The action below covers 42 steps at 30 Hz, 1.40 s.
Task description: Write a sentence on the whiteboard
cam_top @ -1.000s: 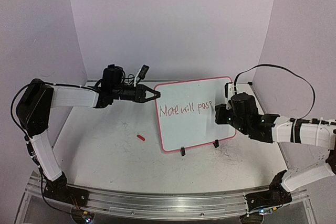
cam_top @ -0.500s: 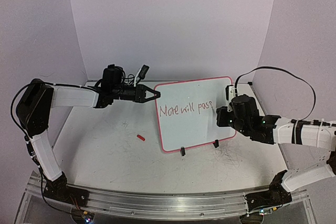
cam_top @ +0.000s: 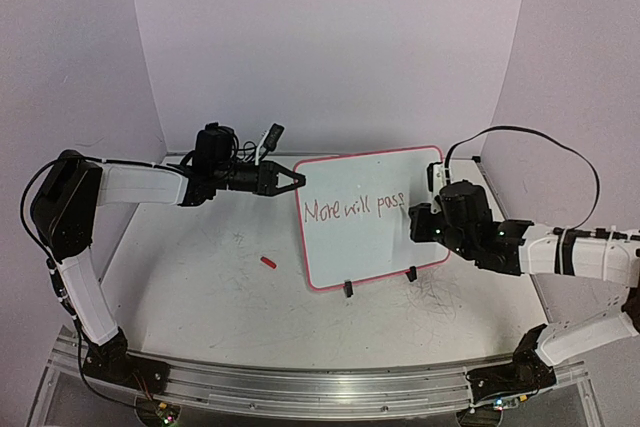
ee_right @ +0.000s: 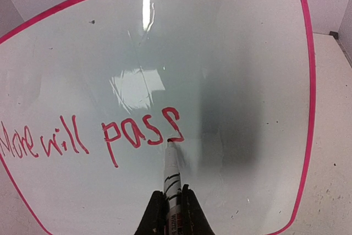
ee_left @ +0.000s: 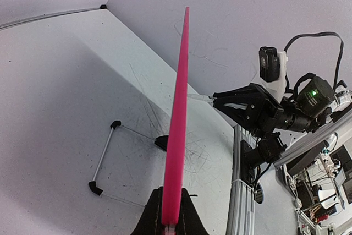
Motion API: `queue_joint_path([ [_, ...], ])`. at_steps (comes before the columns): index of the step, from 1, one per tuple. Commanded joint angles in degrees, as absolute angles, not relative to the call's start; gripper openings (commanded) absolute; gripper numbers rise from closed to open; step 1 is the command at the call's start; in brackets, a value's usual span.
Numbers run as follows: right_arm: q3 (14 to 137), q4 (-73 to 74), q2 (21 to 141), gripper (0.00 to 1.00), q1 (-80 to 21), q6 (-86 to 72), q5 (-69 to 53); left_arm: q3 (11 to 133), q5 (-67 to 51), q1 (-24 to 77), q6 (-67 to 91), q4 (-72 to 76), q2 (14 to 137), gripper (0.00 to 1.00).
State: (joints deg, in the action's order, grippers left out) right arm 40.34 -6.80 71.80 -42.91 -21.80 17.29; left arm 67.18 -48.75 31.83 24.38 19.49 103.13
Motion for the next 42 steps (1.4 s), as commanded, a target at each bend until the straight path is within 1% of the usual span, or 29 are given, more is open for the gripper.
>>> queue_joint_path([
  [1, 40.01, -7.06, 66.61, 0.0, -42.79, -22.81, 18.85, 68.66, -48.05, 32.96, 24.38, 16.35, 102.18, 0.0],
  [4, 40.59, -6.89, 65.64, 0.0, -41.52, -22.74, 17.8, 68.64, -48.08, 32.99, 24.43, 16.35, 102.23, 0.0],
  [14, 45.44, -7.32, 70.61, 0.0, -41.14, -20.14, 18.49, 68.58, -47.96, 32.99, 24.26, 16.35, 102.0, 0.0],
  [30, 45.46, -8.17, 73.8, 0.0, -40.73, -19.85, 21.31, 68.64, -48.11, 32.98, 24.26, 16.35, 102.04, 0.0],
  [37, 44.46, -7.08, 71.38, 0.0, -40.7, -19.86, 21.58, 68.64, -48.17, 33.04, 24.35, 16.33, 101.98, 0.0],
  [42, 43.54, -6.42, 68.97, 0.0, -40.71, -19.84, 18.75, 68.64, -48.17, 33.08, 24.35, 16.33, 102.03, 0.0],
])
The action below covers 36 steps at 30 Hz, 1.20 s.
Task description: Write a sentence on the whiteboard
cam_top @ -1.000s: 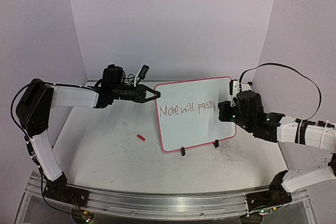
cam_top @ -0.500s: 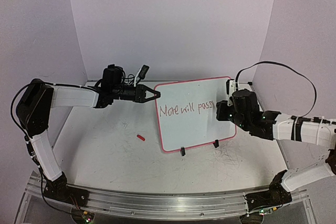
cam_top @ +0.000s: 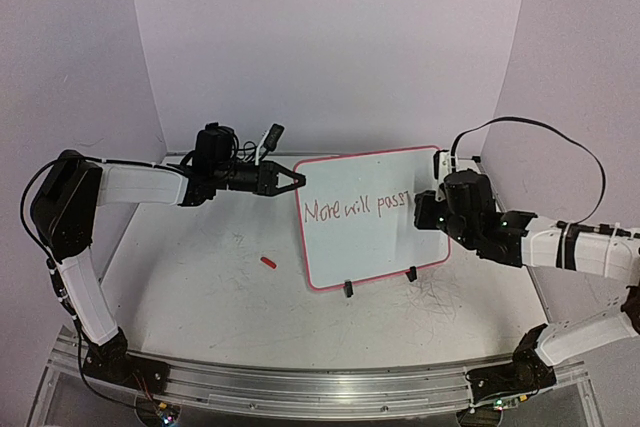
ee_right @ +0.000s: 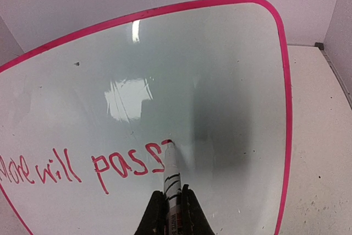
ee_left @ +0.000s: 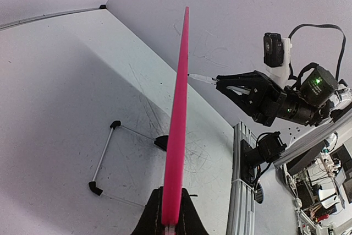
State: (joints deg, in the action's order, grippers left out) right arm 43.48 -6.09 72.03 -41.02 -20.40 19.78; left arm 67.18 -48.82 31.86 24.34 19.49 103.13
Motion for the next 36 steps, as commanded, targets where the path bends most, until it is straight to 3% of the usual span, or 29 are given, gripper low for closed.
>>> queue_joint_path([
  [1, 43.35, -6.43, 68.79, 0.0, -40.73, -19.96, 18.2, 68.64, -48.17, 33.05, 24.35, 16.31, 102.04, 0.0],
  [36, 40.07, -5.04, 70.62, 0.0, -40.69, -21.64, 18.7, 68.64, -48.28, 33.05, 24.35, 16.26, 101.86, 0.0],
])
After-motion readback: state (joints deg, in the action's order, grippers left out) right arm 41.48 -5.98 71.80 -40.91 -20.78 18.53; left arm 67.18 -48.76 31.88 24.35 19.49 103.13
